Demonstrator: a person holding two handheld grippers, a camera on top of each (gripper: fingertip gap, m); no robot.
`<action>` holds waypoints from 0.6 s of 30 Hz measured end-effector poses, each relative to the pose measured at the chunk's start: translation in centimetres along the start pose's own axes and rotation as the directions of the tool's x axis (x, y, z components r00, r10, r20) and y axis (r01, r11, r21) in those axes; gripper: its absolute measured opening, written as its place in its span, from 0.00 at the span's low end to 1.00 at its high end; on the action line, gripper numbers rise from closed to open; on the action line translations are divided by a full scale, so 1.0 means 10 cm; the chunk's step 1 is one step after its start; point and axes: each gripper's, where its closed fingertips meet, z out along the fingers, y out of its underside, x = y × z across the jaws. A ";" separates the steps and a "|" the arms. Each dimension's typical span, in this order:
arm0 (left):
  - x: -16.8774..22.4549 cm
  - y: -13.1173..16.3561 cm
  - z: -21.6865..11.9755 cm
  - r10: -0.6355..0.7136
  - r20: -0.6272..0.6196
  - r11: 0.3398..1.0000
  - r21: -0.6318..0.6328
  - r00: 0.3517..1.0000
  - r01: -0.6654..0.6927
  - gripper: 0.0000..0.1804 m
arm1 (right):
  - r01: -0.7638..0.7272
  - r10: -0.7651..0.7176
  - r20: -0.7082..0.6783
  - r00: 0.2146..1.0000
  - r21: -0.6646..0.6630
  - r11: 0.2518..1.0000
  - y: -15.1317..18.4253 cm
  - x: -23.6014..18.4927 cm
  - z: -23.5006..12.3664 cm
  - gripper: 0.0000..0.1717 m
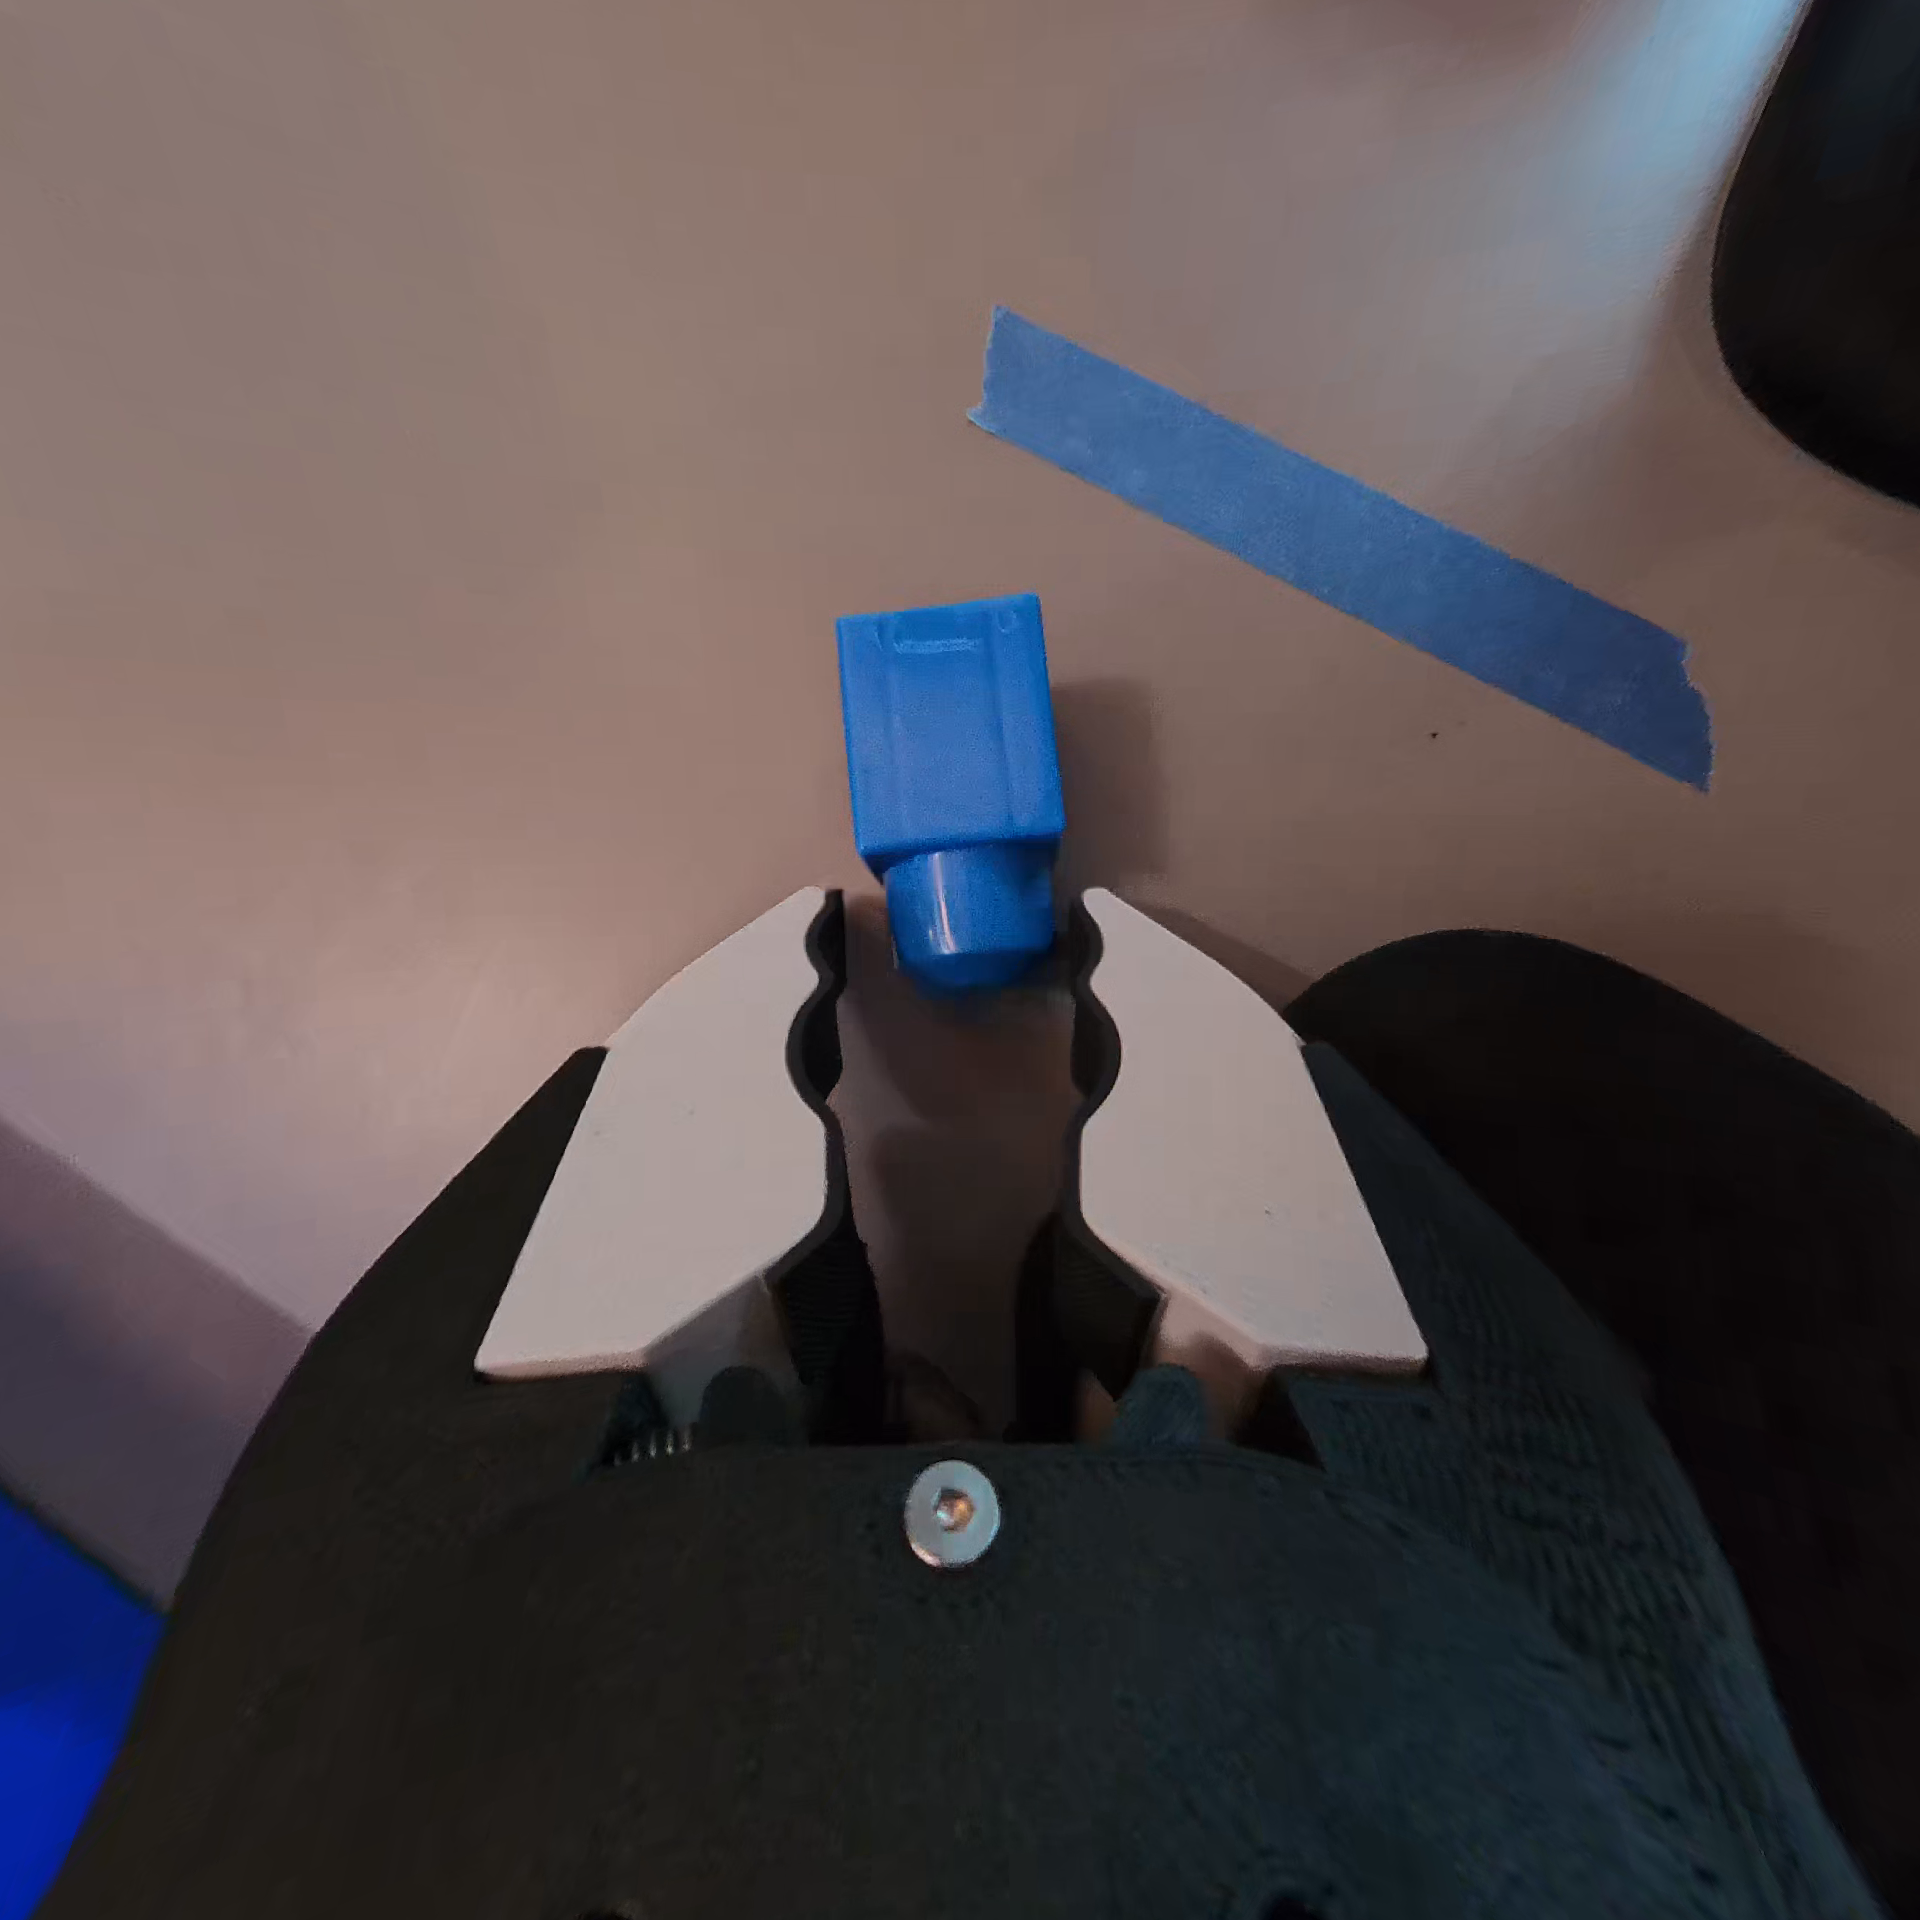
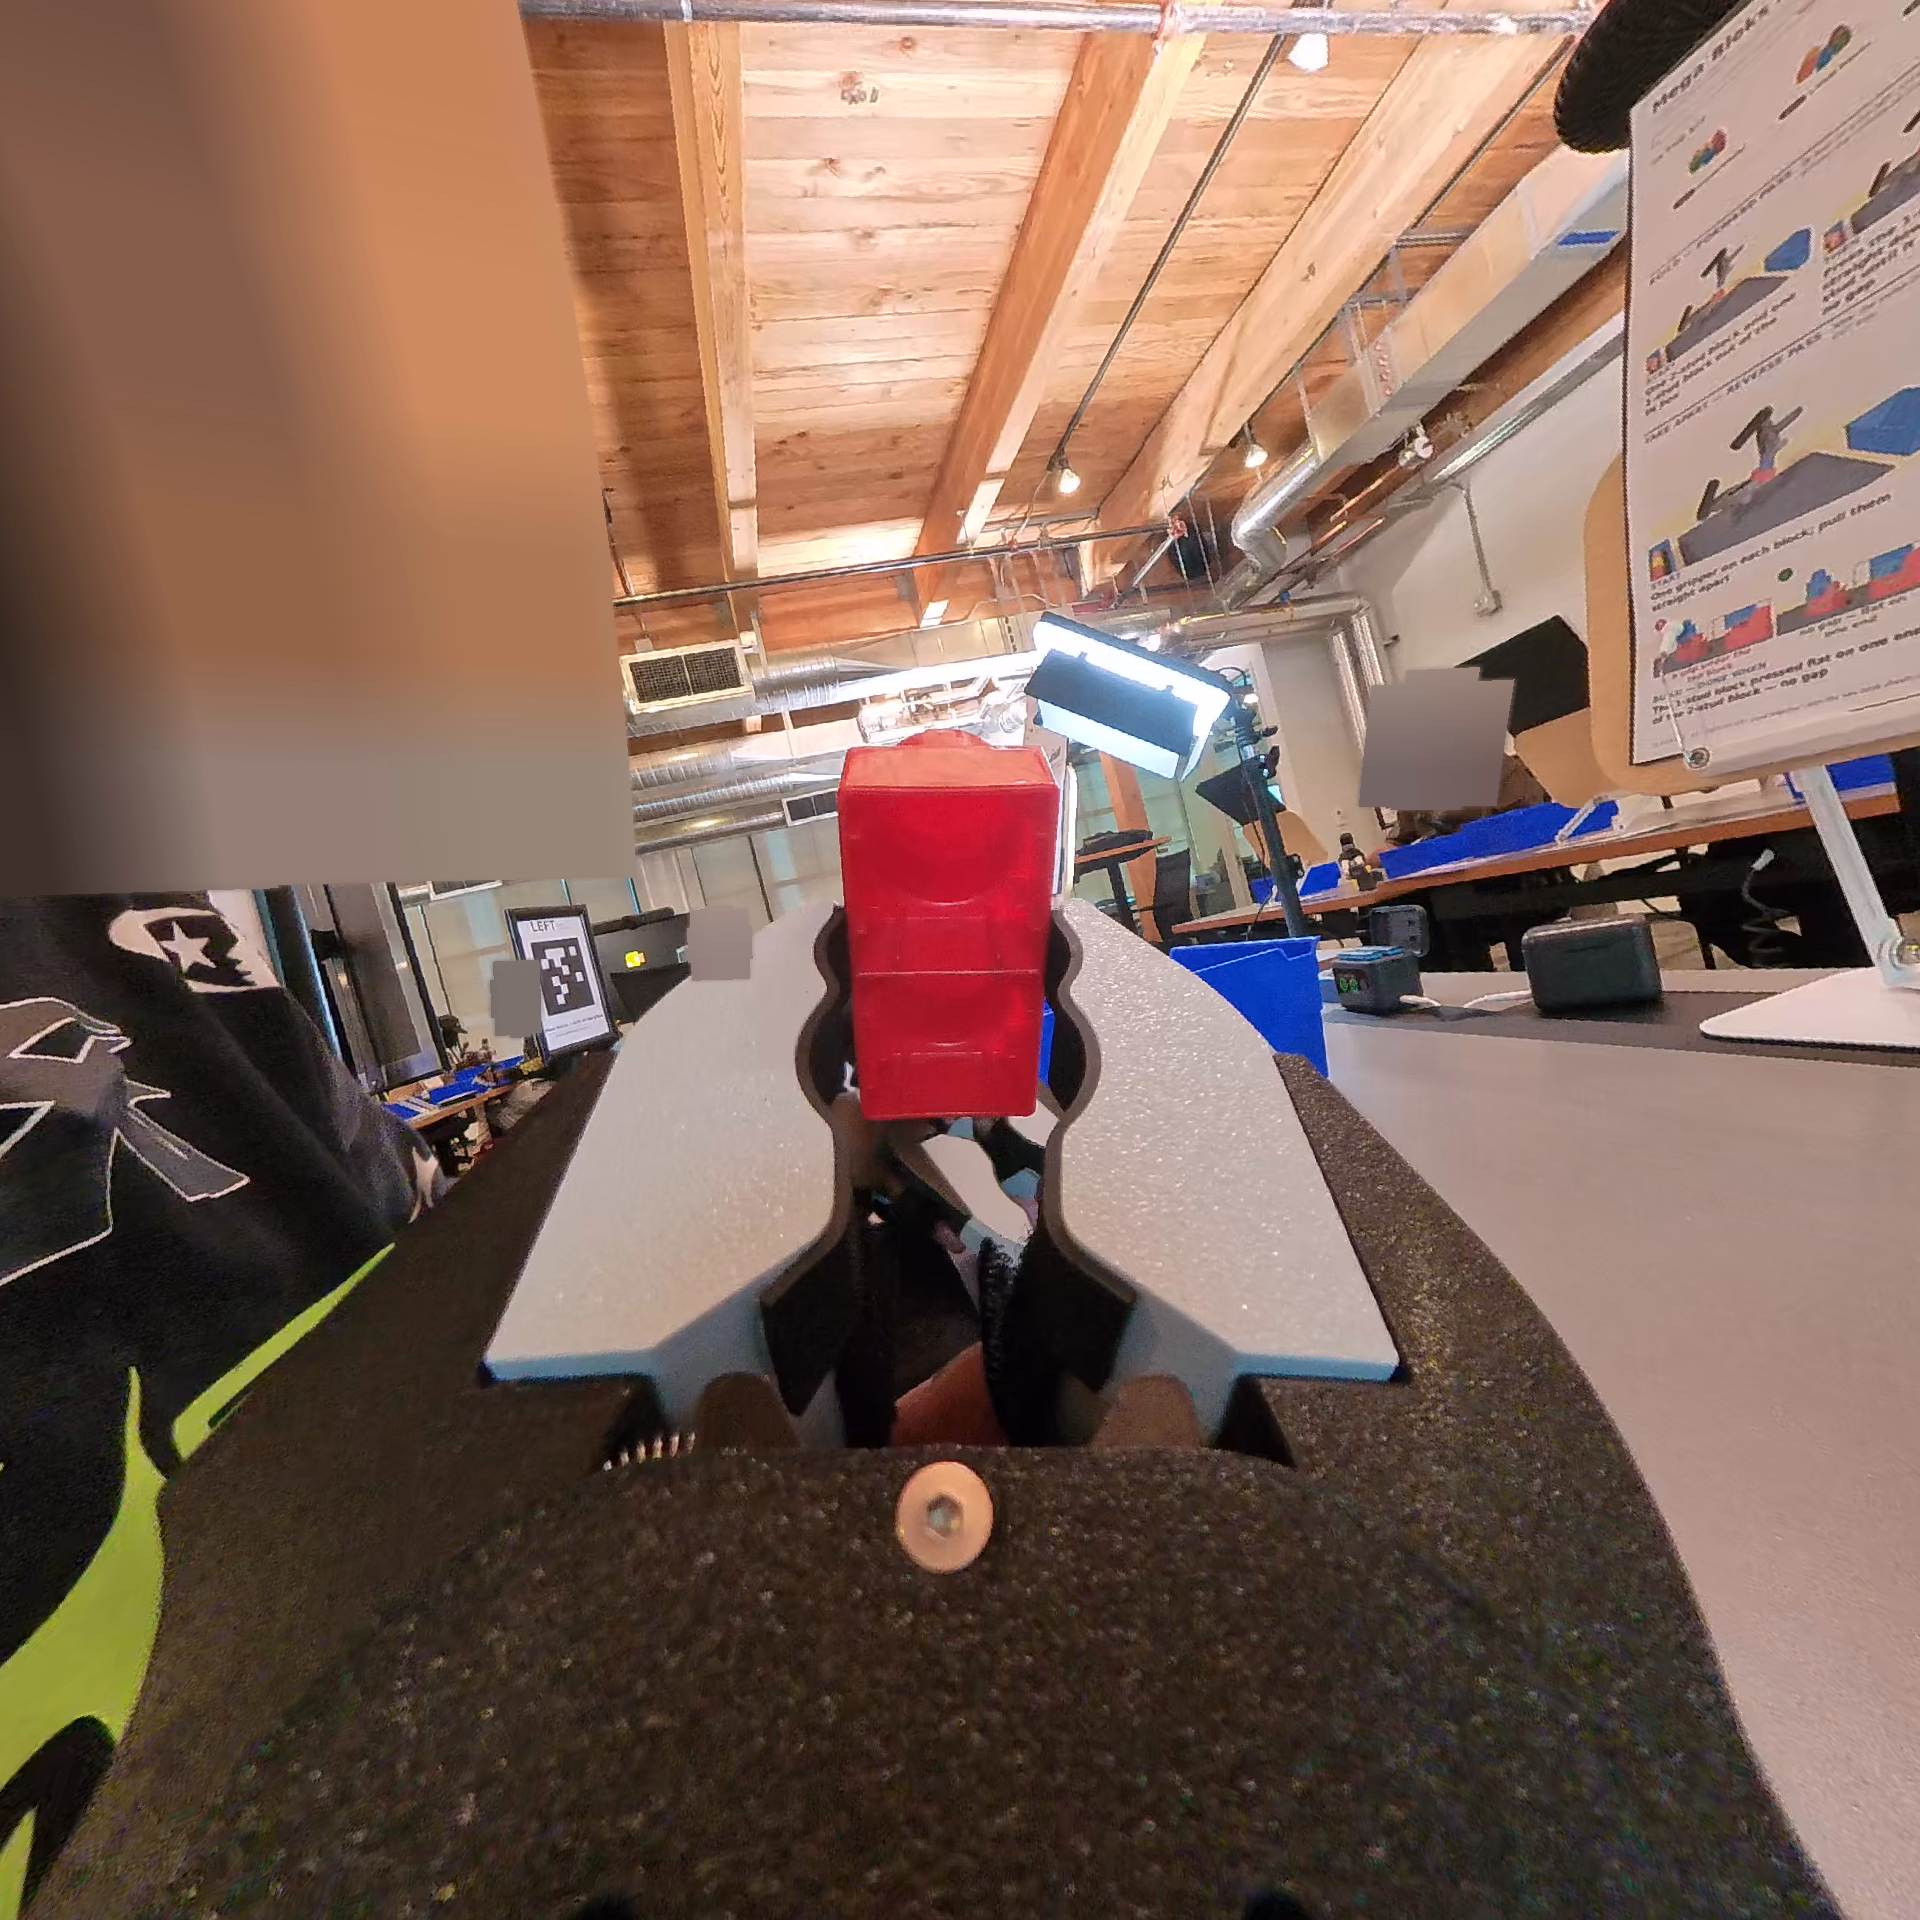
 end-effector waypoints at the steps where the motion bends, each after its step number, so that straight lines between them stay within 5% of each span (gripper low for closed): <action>1: -0.02 0.00 -0.02 0.010 0.021 1.000 0.016 1.000 -0.010 0.23 | -0.002 0.002 0.000 1.000 0.000 1.000 0.00 0.00 0.00 0.21; 7: -0.01 -0.03 -0.10 0.047 0.037 0.994 0.093 0.998 -0.050 0.23 | -0.009 0.009 0.000 1.000 0.003 1.000 0.00 0.01 0.00 0.21; 13: 0.04 0.00 -0.04 0.098 0.021 0.994 0.037 0.995 -0.099 0.17 | -0.009 0.009 -0.004 1.000 0.004 1.000 0.00 0.02 0.00 0.21; 18: -0.08 -0.06 -0.39 0.139 0.019 0.988 -0.069 0.990 -0.138 0.16 | -0.010 0.010 0.001 1.000 0.004 1.000 0.00 0.01 0.00 0.21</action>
